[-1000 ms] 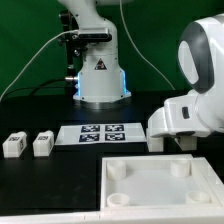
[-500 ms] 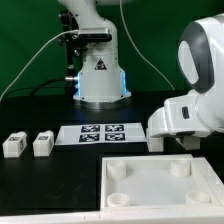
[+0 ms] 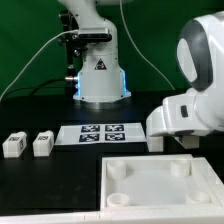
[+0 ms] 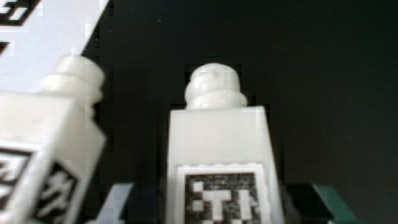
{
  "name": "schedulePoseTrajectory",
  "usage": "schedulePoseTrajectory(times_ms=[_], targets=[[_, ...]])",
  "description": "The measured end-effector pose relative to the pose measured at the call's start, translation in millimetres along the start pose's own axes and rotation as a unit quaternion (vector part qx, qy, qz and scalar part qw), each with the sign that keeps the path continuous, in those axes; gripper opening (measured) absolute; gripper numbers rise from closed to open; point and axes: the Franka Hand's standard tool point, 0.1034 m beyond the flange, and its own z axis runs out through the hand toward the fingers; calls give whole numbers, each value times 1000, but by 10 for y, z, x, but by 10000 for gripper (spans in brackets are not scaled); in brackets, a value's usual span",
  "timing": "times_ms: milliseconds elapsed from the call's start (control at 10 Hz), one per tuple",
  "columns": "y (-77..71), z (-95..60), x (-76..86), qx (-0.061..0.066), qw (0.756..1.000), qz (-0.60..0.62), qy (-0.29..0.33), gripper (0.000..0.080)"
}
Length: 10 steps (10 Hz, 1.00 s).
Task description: Assemble one leg
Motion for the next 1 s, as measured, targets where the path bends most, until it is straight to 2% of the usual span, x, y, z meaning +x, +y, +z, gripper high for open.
schedulePoseTrajectory(times_ms=[100, 200, 300, 500, 600, 700, 800, 900, 1000], targets=[[103, -294, -82, 5, 1000, -3, 22, 291], [181, -484, -196, 7, 1000, 2, 26, 291], [233, -690, -201, 9, 998, -5, 61, 291], [402, -1099, -314, 18, 986, -11, 163, 291], [453, -1219, -382, 20, 980, -8, 199, 291], [434, -1316, -409, 20, 973, -6, 231, 291], [420, -1352, -332, 24, 955, -6, 295, 291], [432, -1313, -350, 24, 945, -5, 327, 291], [426, -1374, -313, 28, 922, -6, 387, 291]])
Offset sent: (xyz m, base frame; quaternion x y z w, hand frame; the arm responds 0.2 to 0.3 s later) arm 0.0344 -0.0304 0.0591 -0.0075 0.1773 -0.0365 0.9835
